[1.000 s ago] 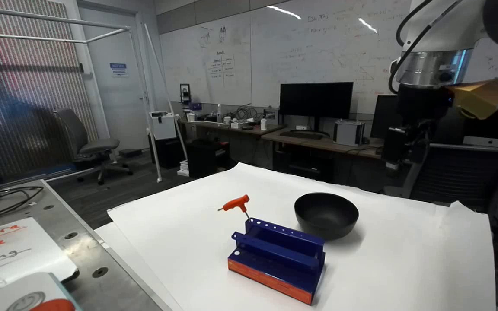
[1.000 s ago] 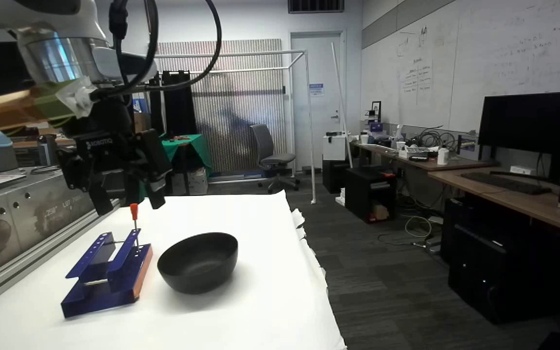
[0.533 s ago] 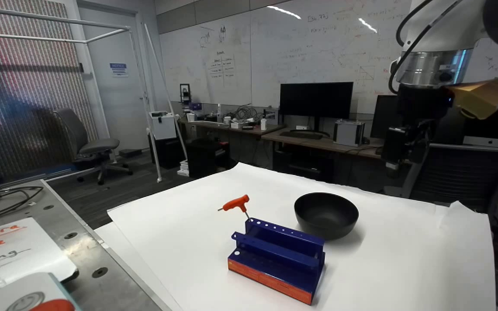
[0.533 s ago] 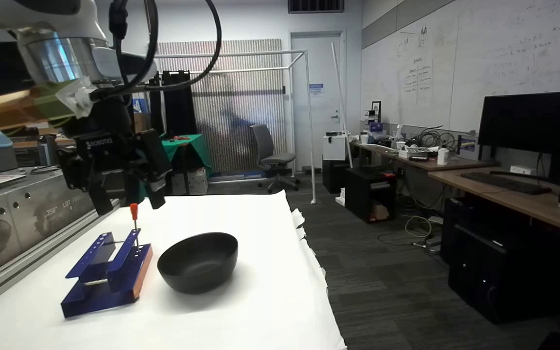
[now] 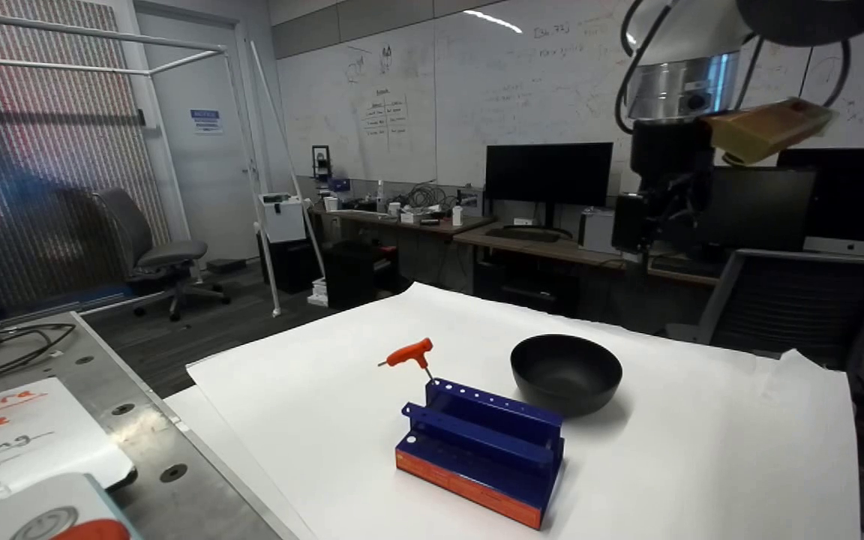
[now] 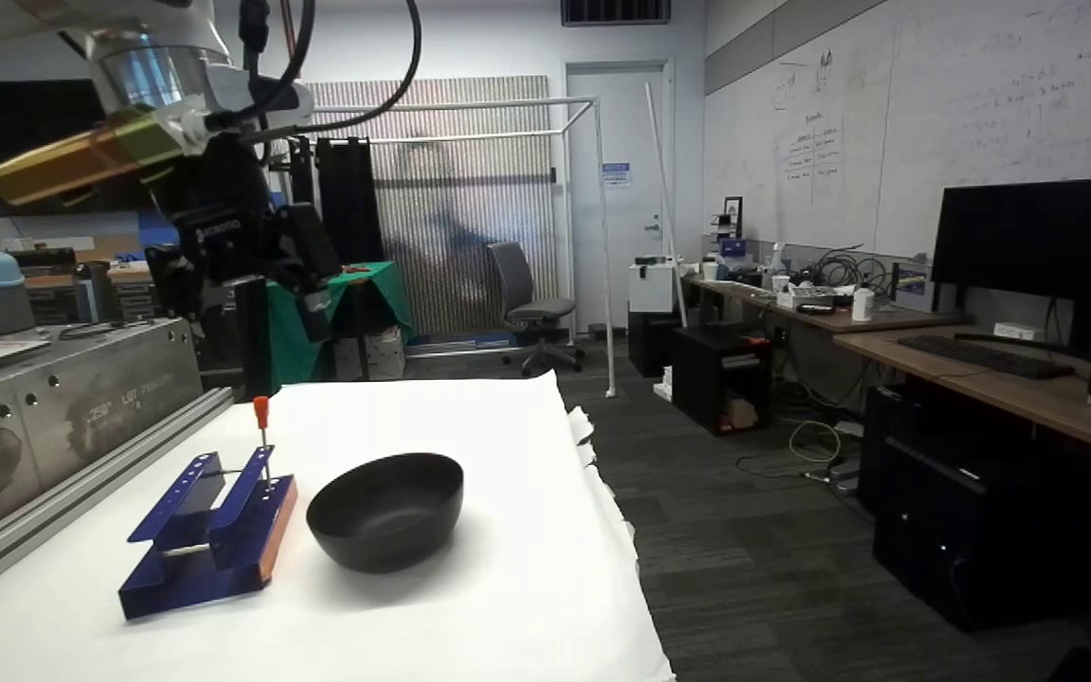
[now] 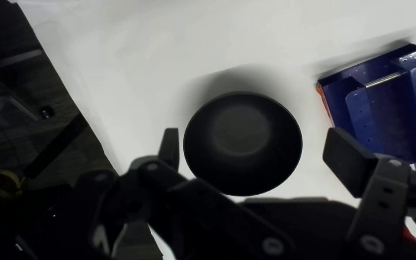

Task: Put the orange object in the black bowl

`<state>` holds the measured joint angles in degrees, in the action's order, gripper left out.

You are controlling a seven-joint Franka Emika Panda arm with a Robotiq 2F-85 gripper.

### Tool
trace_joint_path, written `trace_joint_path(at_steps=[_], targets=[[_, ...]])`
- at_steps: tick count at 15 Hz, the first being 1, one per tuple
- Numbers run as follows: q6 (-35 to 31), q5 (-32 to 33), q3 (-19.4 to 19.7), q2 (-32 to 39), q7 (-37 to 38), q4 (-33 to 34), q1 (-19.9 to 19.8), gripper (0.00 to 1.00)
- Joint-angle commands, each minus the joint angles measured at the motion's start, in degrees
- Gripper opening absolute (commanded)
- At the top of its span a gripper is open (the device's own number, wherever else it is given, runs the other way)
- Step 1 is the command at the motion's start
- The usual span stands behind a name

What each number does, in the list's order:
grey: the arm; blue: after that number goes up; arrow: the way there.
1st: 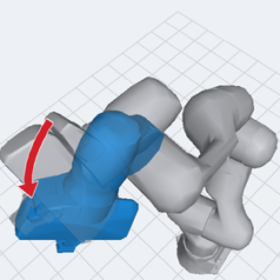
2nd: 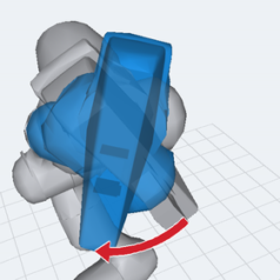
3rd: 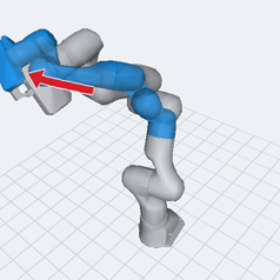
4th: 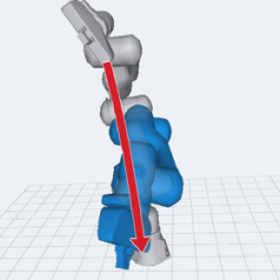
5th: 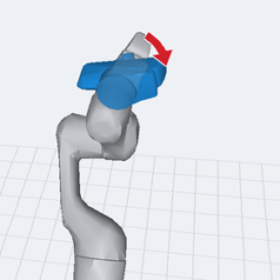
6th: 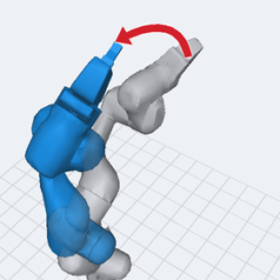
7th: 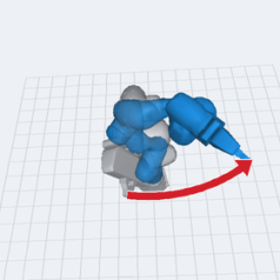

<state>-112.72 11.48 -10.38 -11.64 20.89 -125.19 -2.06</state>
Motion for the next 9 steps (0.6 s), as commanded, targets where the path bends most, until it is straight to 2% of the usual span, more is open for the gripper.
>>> trace_joint_path(at_steps=[1, 3, 7, 9], targets=[[7.9, 4.9, -0.9, 11.6, 2.9, 14.4, 2.7, 1.00], [10.3, 4.8, -0.5, 17.2, 0.9, 20.6, 5.0, 1.00], [11.3, 1.8, 0.4, 28.5, -4.4, 32.5, 9.0, 1.00], [10.4, 2.4, 0.8, 33.9, -6.2, 38.2, 10.8, 1.00]])
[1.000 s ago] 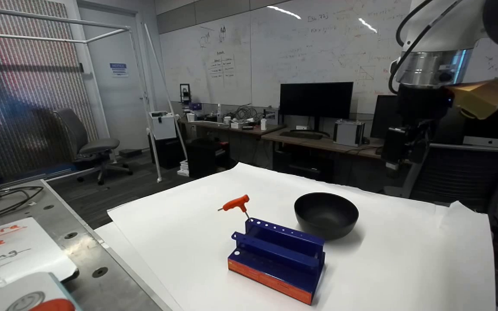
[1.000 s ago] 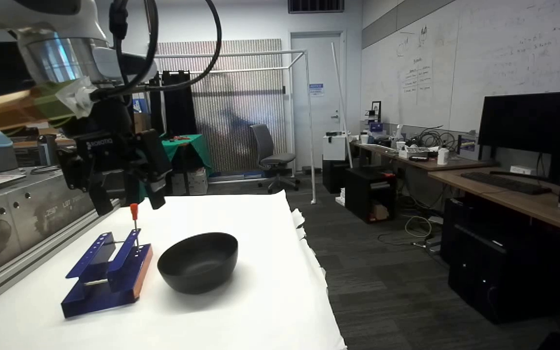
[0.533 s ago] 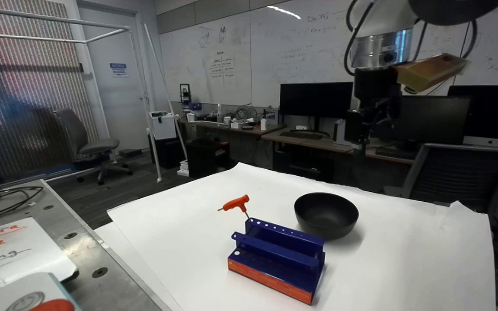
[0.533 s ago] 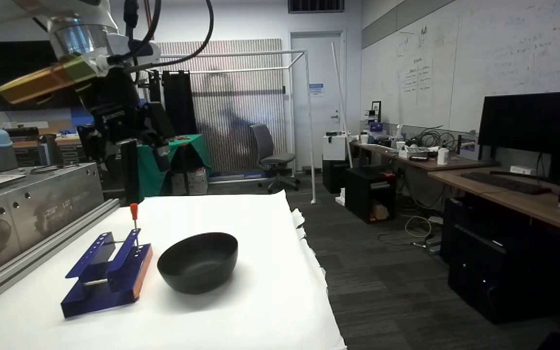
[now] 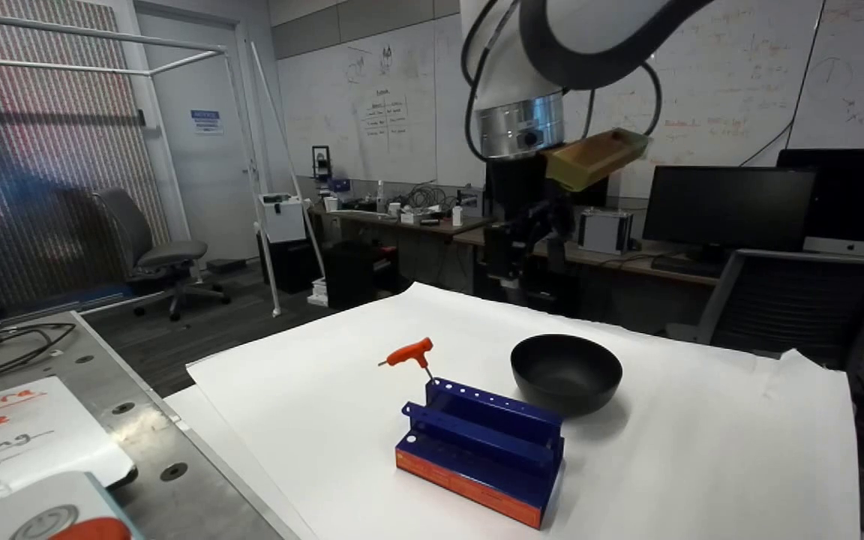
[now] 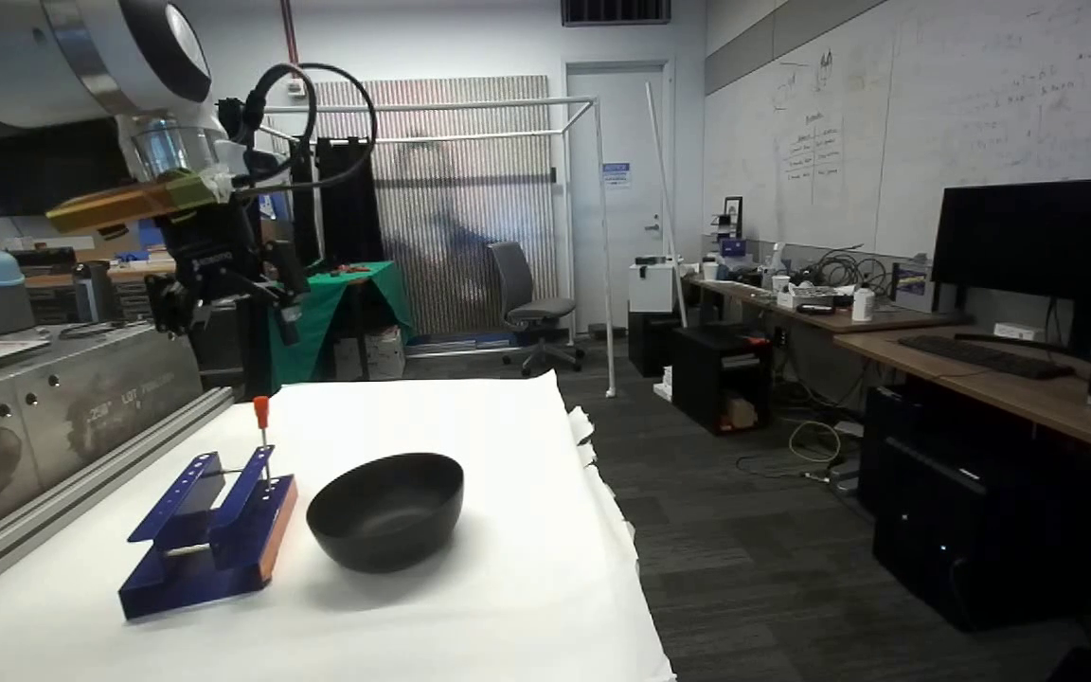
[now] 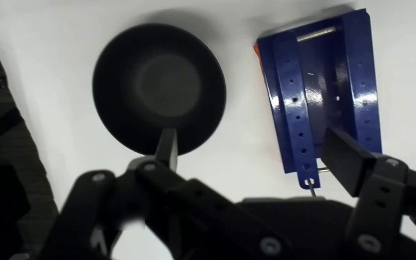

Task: Put the orange object in the black bowl

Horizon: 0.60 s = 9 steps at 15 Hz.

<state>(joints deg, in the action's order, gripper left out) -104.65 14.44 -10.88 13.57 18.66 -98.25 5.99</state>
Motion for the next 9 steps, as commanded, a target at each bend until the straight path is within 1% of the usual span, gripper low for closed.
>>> trace_joint_path(at_steps=[1, 4, 6, 9], targets=[[2.0, -0.2, 1.6, 11.3, -4.9, 14.1, 3.7, 1.00], [1.8, 0.8, 3.0, 19.1, -5.1, 22.7, 6.7, 1.00], [3.0, 1.0, 3.9, 23.7, -6.7, 28.0, 8.4, 1.00], [6.1, 1.0, 5.0, 29.6, -11.2, 35.4, 10.2, 1.00]])
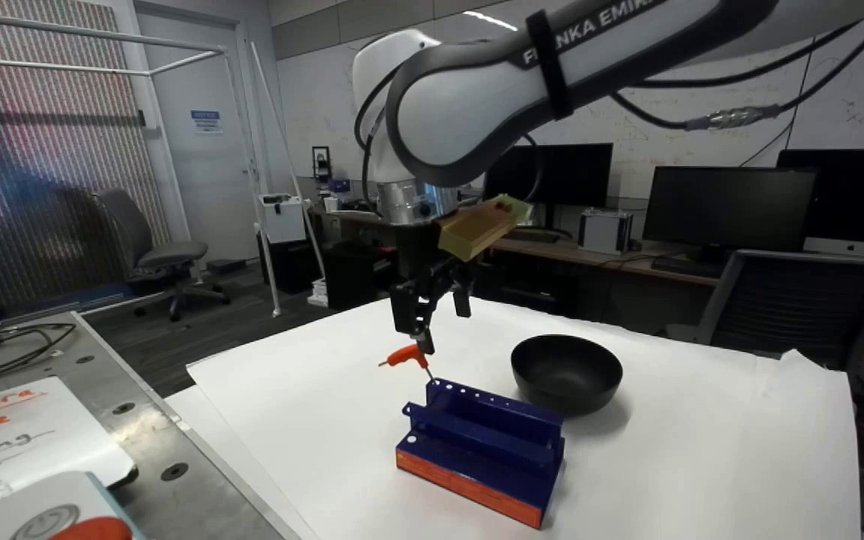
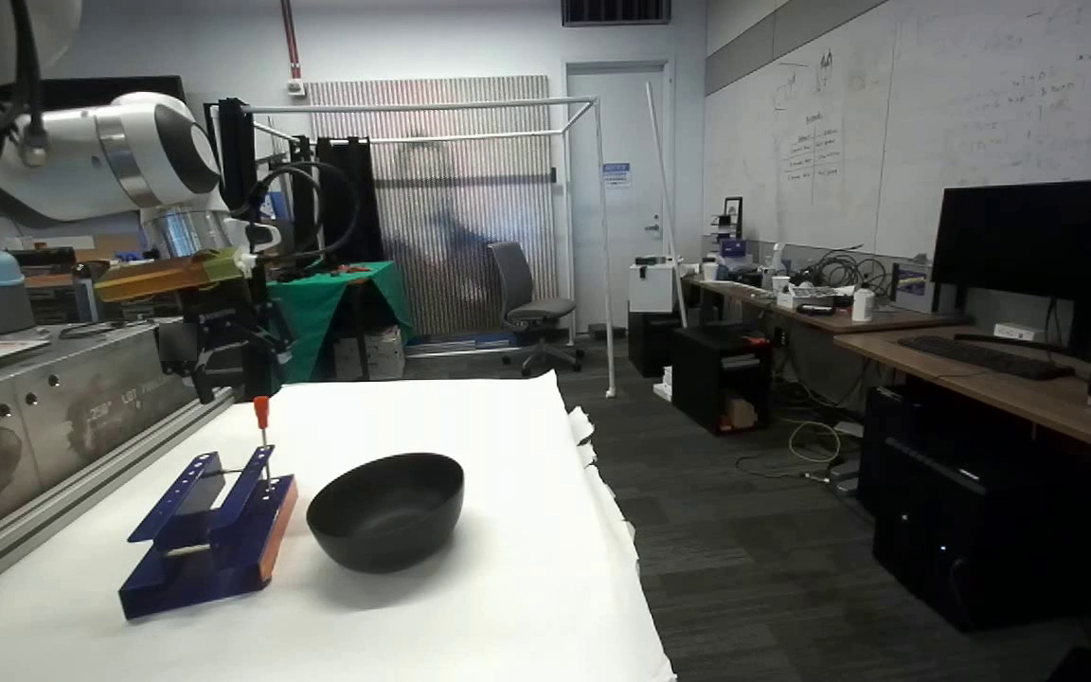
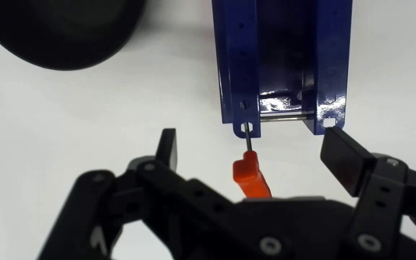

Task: Put the orange object in the black bowl

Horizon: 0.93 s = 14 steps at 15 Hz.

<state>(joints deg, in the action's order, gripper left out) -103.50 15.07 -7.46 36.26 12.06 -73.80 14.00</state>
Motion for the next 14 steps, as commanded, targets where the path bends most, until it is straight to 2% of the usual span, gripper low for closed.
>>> trace_joint_path(at_steps=[1, 7, 8, 10, 11, 12, 14], targets=[[6.8, -0.3, 1.6, 8.8, -6.6, 13.5, 2.3, 1.00], [13.1, 0.2, 3.7, 18.0, -11.4, 27.5, 4.2, 1.00], [14.3, 0.9, 3.0, 19.7, -11.5, 30.3, 4.1, 1.00], [16.0, 0.9, 3.1, 22.4, -12.2, 34.7, 4.4, 0.85], [17.0, 1.0, 3.1, 23.3, -12.8, 36.2, 4.5, 0.69], [18.0, 1.0, 3.2, 24.0, -13.1, 37.4, 4.7, 0.68], [19.3, 0.0, 4.9, 24.6, -13.6, 38.3, 5.4, 0.52]])
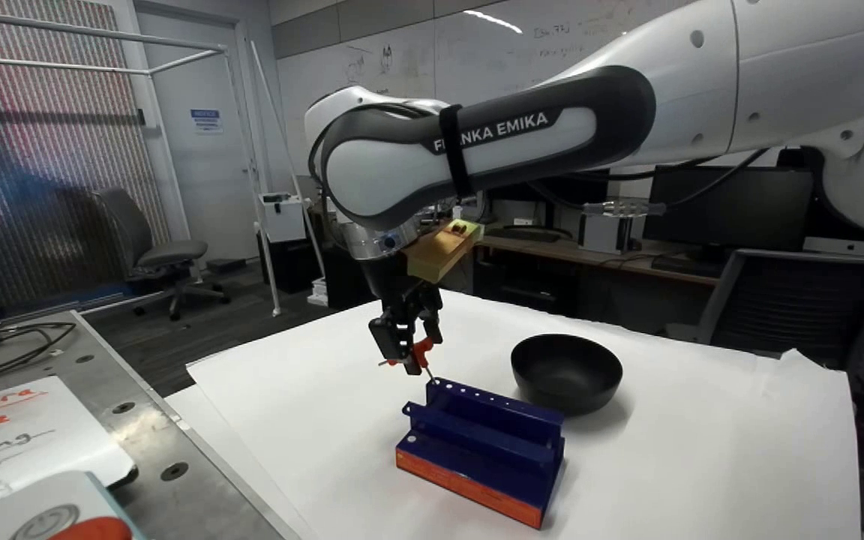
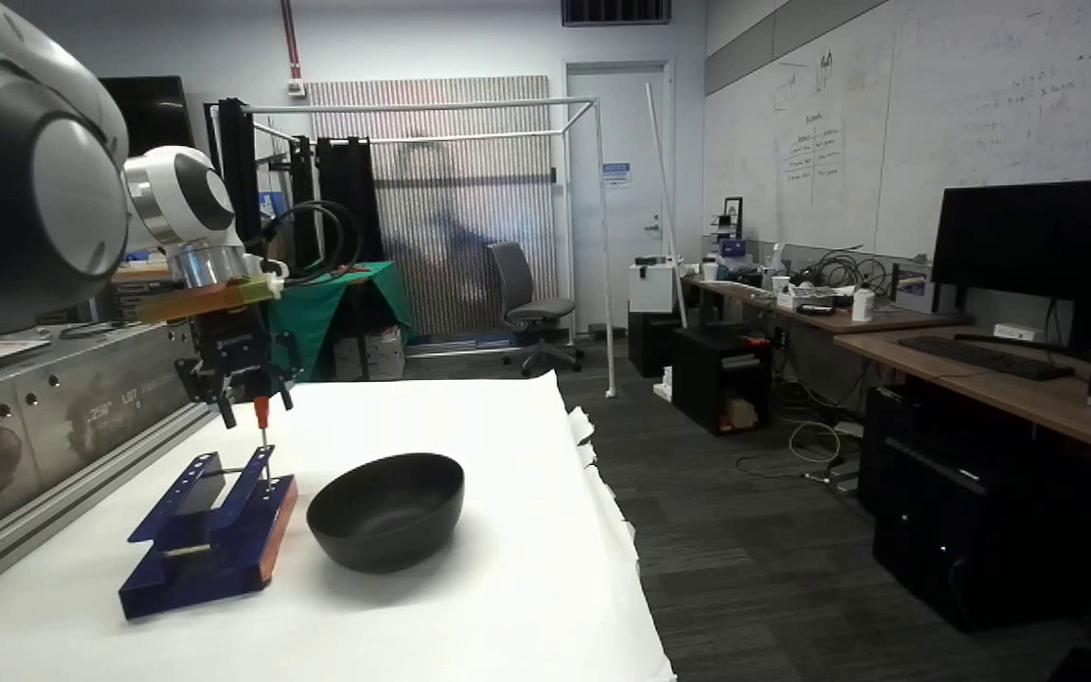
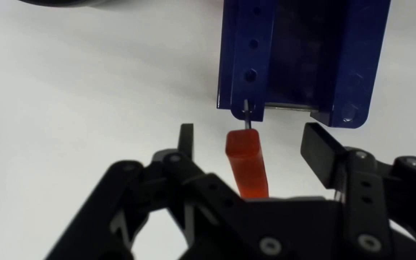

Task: Put the orange object in the black bowl

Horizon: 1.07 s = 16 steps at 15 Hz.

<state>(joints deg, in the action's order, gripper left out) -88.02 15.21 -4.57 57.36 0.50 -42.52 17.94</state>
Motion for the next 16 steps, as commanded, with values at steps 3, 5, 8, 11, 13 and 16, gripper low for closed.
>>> trace_joint_path(at_steps=[3, 5, 8, 11, 13, 16], targets=[[6.5, 0.1, 3.4, 4.7, -2.0, 9.7, 2.1, 0.29], [6.8, 0.8, 3.0, 4.5, -1.6, 10.0, 1.9, 0.13], [7.0, 0.8, 3.1, 4.2, -1.8, 10.5, 1.9, 0.10], [7.3, 0.8, 3.0, 3.6, -2.0, 10.8, 1.9, 0.12], [7.6, 0.8, 3.1, 2.7, -1.4, 10.9, 2.2, 0.12], [7.9, 0.8, 3.2, 1.1, 0.2, 11.4, 2.7, 0.12]])
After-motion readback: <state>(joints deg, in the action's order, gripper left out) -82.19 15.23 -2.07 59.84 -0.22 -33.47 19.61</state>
